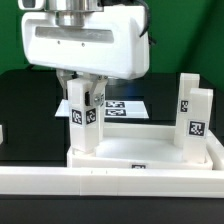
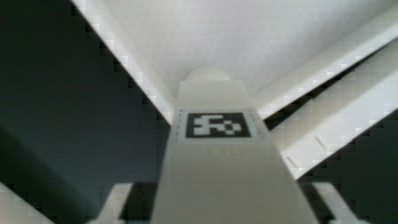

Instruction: Assemble desk

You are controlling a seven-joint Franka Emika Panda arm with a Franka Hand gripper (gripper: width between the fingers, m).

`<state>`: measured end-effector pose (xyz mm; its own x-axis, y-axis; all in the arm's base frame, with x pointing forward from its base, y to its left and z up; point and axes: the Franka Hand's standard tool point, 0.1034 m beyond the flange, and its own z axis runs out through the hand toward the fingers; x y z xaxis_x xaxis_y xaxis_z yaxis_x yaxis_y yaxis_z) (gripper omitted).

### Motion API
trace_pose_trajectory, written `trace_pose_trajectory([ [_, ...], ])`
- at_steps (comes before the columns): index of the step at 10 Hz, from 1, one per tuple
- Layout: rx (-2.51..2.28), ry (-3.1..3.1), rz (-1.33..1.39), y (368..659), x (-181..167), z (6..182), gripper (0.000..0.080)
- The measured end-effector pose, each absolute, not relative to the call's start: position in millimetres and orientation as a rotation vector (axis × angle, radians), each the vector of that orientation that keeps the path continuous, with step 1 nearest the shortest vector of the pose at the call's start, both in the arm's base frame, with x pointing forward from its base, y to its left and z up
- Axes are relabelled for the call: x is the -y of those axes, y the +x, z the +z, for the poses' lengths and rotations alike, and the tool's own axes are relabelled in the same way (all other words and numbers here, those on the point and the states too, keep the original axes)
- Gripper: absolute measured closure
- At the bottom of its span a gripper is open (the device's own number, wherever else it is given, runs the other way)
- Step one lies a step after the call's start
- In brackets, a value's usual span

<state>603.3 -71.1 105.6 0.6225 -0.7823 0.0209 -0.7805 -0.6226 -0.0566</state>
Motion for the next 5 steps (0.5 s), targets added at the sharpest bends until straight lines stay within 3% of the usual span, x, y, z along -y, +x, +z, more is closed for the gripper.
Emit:
trace_pose_trajectory([
  [5, -1.893, -2.430, -0.051, 604.4, 65.3, 104.8, 0.0509],
])
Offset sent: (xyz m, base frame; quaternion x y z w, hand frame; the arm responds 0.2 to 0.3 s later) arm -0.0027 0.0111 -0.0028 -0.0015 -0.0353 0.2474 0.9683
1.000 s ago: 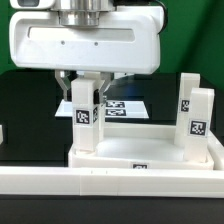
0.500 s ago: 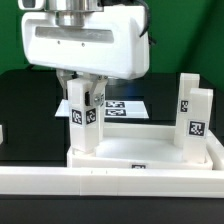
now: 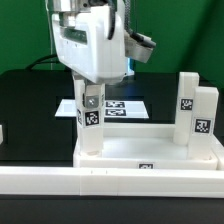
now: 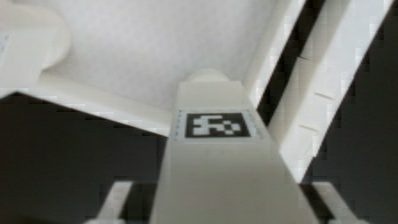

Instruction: Assemble desk

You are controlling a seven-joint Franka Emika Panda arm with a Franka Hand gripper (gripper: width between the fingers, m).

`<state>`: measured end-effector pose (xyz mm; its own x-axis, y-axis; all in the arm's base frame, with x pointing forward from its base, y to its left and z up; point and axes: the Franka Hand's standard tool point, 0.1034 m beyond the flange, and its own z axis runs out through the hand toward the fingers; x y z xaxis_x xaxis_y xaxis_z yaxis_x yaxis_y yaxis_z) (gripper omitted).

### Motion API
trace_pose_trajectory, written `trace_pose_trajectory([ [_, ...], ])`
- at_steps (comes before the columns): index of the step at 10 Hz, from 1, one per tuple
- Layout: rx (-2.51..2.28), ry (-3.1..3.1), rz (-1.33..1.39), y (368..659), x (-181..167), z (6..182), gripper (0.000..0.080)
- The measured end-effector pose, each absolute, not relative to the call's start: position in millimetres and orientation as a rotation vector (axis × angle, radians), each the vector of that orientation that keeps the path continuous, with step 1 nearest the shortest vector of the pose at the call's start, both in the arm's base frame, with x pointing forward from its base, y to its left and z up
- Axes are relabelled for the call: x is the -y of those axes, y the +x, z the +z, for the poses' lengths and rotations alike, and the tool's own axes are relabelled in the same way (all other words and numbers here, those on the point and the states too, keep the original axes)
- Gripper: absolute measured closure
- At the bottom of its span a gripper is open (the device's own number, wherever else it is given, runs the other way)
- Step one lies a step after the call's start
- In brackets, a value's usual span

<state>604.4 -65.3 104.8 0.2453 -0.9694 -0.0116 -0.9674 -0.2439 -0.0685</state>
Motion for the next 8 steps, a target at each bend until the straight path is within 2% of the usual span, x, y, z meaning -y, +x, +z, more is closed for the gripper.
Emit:
trace_pose_trajectory([
  [3, -1.928, -2.402, -0.050, 604.4, 65.2, 104.6, 0.0500],
  [4, -1.894, -2.430, -0.051, 604.4, 65.3, 104.6, 0.0333],
  [5, -1.835, -2.480, -0.050, 604.0, 65.2, 104.5, 0.0333],
  [6, -1.691, -2.583, -0.056, 604.0, 65.3, 104.5, 0.0189],
  [8, -1.487, -2.708, -0.062, 604.1, 64.6, 104.5, 0.0153],
])
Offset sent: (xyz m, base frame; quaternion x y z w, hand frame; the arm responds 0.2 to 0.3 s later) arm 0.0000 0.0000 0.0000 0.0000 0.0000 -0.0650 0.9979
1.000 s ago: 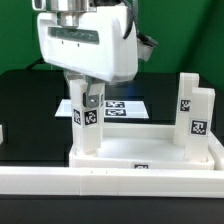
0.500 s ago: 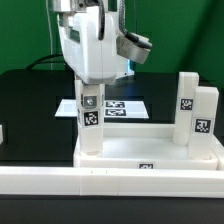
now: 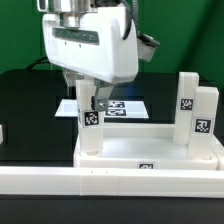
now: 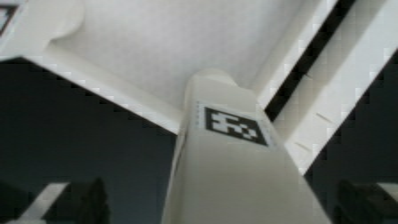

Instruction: Assemble desk

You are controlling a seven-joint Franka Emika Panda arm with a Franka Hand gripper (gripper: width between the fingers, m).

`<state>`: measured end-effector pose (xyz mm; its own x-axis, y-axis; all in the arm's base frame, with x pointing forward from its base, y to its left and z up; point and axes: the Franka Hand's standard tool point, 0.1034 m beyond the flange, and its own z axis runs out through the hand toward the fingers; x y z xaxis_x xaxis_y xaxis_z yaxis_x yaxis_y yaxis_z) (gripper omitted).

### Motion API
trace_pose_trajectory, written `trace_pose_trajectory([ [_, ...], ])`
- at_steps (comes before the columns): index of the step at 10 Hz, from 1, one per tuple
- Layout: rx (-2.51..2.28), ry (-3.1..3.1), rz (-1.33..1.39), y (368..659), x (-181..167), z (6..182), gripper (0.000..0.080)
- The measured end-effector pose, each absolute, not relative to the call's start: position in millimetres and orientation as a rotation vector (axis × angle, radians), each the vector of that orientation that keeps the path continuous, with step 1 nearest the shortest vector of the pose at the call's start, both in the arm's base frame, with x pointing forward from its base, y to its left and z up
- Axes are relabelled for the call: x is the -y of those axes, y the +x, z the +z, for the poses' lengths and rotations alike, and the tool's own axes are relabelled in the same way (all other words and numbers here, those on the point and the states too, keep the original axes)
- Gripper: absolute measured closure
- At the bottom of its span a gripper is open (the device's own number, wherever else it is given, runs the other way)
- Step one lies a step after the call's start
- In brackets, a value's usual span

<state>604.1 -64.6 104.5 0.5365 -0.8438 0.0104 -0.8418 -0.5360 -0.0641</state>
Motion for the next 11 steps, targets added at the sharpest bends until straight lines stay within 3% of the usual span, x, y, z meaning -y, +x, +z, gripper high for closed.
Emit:
trace_pose_trajectory([
  [11, -0.020, -3.144, -0.087, 606.1, 62.1, 108.0, 0.0150],
])
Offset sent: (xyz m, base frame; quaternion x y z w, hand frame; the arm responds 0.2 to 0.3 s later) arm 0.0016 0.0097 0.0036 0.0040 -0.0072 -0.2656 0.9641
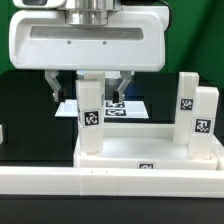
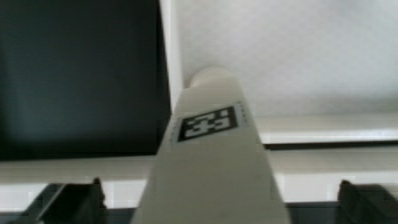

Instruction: Assemble desk

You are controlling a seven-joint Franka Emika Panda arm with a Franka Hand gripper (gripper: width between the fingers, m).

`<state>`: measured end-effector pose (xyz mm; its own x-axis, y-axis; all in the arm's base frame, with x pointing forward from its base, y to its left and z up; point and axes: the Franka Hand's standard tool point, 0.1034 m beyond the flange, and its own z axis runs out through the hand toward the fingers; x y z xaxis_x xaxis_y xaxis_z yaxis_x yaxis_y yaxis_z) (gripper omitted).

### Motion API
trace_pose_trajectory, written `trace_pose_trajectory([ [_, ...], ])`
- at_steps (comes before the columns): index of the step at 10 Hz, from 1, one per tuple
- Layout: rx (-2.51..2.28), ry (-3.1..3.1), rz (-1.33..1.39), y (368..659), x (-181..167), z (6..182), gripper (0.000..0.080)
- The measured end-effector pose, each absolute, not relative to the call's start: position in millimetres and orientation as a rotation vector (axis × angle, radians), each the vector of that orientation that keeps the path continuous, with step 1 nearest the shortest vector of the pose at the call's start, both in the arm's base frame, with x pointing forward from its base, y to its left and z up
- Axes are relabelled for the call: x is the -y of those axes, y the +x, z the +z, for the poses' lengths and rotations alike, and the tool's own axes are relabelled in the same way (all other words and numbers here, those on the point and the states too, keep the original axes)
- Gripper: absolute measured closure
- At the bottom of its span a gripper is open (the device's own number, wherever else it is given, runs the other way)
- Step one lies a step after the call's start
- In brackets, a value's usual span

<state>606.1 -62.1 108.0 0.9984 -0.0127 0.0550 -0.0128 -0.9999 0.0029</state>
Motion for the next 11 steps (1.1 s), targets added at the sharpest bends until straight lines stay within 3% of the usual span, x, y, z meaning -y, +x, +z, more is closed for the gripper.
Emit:
trace_pose_trajectory([
  [3, -0.192, 3.112, 0.074, 605.2, 65.6, 107.7, 0.0162],
  [5, -0.170, 3.114, 0.073, 604.9, 65.3, 107.3, 0.0509],
  [8, -0.095, 3.118, 0.073, 604.5, 66.2, 106.8, 0.0510],
  [11, 0.441, 3.105, 0.077, 603.9, 71.2, 106.1, 0.0510],
])
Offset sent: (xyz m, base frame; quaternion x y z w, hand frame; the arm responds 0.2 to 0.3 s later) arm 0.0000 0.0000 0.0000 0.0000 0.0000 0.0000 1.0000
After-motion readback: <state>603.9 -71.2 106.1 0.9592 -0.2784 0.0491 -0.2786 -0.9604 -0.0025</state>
